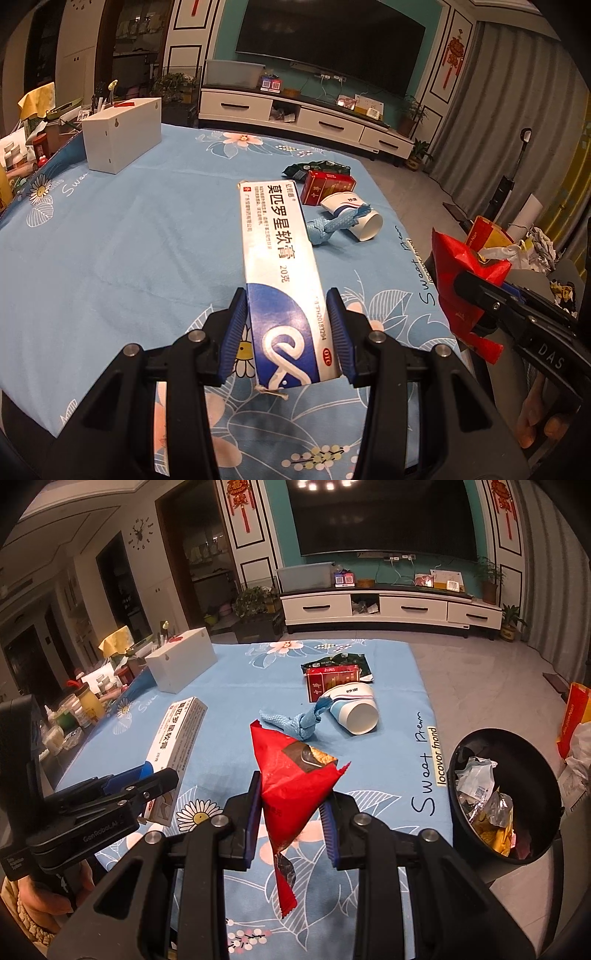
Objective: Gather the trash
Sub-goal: 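Hold the red packet and ointment box lifted above the table, then carry the red packet and white ointment box over the black bin, then open both grippers over the bin to drop packet and ointment box, then grasp the light blue mesh cloth with the left gripper while the right grasps the white paper cup, then carry the blue mesh cloth and white paper cup over the black bin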
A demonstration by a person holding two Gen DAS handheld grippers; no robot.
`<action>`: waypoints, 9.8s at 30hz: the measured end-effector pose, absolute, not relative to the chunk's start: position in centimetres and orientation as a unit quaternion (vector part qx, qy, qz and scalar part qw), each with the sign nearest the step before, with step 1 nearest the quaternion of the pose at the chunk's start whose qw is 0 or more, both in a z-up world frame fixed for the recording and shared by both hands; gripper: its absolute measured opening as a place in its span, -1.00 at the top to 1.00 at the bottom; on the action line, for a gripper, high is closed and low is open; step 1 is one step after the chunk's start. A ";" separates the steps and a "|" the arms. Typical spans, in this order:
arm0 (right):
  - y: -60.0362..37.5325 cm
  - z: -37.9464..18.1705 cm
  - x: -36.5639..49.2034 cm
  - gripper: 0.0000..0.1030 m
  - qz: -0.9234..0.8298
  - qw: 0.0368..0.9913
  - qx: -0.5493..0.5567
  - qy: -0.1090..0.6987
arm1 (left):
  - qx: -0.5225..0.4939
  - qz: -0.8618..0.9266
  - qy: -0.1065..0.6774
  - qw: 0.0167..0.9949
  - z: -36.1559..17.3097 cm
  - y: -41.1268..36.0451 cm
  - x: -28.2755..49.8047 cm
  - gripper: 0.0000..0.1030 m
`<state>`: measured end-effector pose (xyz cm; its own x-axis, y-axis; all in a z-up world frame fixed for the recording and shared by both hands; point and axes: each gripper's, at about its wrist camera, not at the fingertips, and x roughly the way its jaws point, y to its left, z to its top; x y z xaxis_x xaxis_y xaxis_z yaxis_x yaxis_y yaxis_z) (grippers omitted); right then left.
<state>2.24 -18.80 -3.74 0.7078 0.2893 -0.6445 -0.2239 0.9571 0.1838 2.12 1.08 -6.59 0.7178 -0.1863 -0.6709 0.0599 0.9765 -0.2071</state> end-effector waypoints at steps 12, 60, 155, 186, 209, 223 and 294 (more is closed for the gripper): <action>-19.3 -3.4 1.9 0.42 0.136 0.925 0.052 0.351 | -0.077 -0.071 0.367 0.924 -6.3 0.6 2.2 0.13; -22.5 -3.6 1.9 0.42 0.112 0.930 0.083 0.340 | -0.042 -0.087 0.360 0.928 -5.4 -2.1 2.9 0.13; -43.6 -11.9 3.2 0.36 -0.084 0.902 0.264 0.330 | 0.015 -0.339 0.428 0.837 -10.0 -26.7 13.1 0.23; -36.5 -9.3 3.5 -0.55 -0.009 0.899 0.245 0.363 | -0.008 -0.186 0.423 0.887 -10.9 -7.2 6.9 -0.71; -24.8 -11.5 18.3 -0.55 0.056 0.878 0.128 0.458 | -0.009 -0.193 0.403 0.895 -11.9 -2.1 14.8 -0.72; -20.9 -14.4 25.5 -0.61 0.093 0.868 0.046 0.486 | 0.058 -0.234 0.420 0.875 -15.2 -6.9 22.4 -0.16; -23.5 -2.7 2.9 -0.31 0.074 0.918 0.136 0.365 | -0.083 -0.168 0.369 0.910 -5.8 -1.4 3.2 0.28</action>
